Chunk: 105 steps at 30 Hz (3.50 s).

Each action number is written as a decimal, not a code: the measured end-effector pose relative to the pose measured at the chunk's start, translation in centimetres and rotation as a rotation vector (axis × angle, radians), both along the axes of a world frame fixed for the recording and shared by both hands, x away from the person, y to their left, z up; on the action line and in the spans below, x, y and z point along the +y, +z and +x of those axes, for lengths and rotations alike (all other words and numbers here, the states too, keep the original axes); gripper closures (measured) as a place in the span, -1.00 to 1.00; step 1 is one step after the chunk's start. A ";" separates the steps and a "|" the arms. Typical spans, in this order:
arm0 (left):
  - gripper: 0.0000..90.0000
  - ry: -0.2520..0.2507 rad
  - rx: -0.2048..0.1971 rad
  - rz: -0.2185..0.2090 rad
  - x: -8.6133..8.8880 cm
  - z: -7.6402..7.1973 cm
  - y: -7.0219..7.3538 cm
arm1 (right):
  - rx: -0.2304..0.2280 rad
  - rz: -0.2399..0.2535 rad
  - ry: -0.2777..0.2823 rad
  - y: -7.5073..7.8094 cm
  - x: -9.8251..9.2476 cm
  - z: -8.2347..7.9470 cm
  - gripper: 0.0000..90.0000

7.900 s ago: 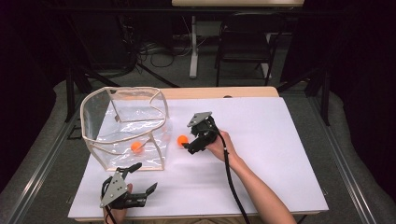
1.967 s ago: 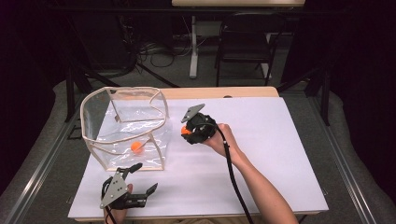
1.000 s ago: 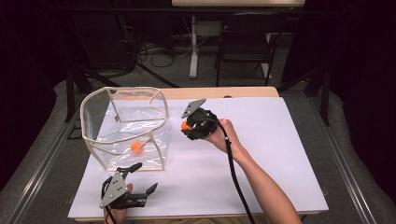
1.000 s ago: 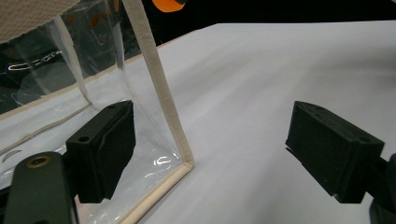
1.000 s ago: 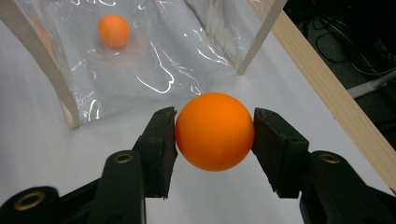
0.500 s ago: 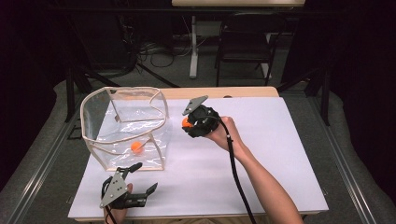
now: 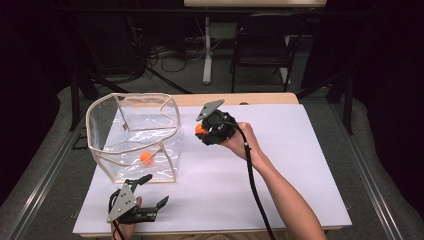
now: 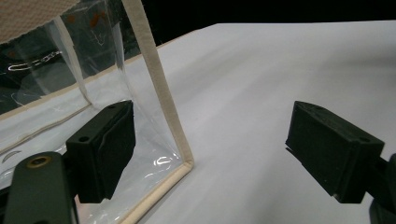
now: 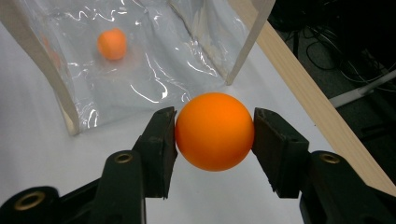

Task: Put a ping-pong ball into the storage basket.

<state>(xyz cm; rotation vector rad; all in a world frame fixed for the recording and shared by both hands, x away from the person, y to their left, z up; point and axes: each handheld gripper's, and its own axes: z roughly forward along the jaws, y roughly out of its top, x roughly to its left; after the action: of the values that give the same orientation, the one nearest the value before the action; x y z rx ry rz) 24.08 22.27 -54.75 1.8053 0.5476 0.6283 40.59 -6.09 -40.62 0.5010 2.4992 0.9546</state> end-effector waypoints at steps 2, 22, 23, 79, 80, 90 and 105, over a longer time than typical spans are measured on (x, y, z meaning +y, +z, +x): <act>-0.65 0.000 0.000 0.000 0.0 0.0 0.0 | -0.004 0.005 0.003 0.2 0.0 0.0 0.12; -0.65 0.000 0.000 0.000 0.0 0.0 0.0 | -0.024 0.018 0.002 1.4 -0.1 -0.3 0.12; -0.65 0.000 0.000 0.000 0.0 0.0 0.0 | -0.026 0.019 0.003 1.4 -0.1 -0.3 0.12; -0.65 0.002 -0.005 -0.002 0.1 0.0 0.1 | -0.089 0.108 0.001 3.7 0.1 -0.5 0.12; -0.65 0.003 -0.005 -0.001 0.1 0.0 0.1 | -0.091 0.111 0.000 3.7 0.2 -0.5 0.12; -0.65 0.002 -0.005 -0.002 0.1 0.0 0.1 | -0.101 0.128 -0.003 4.0 0.2 -0.5 0.12; -0.65 0.002 -0.004 -0.003 0.1 0.0 0.1 | -0.117 0.148 0.001 4.4 0.5 -0.7 0.12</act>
<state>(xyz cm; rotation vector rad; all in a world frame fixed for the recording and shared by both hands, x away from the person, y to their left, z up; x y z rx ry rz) 24.05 22.39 -54.67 1.8005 0.5474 0.6324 39.92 -5.57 -36.20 0.4754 2.3362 1.1415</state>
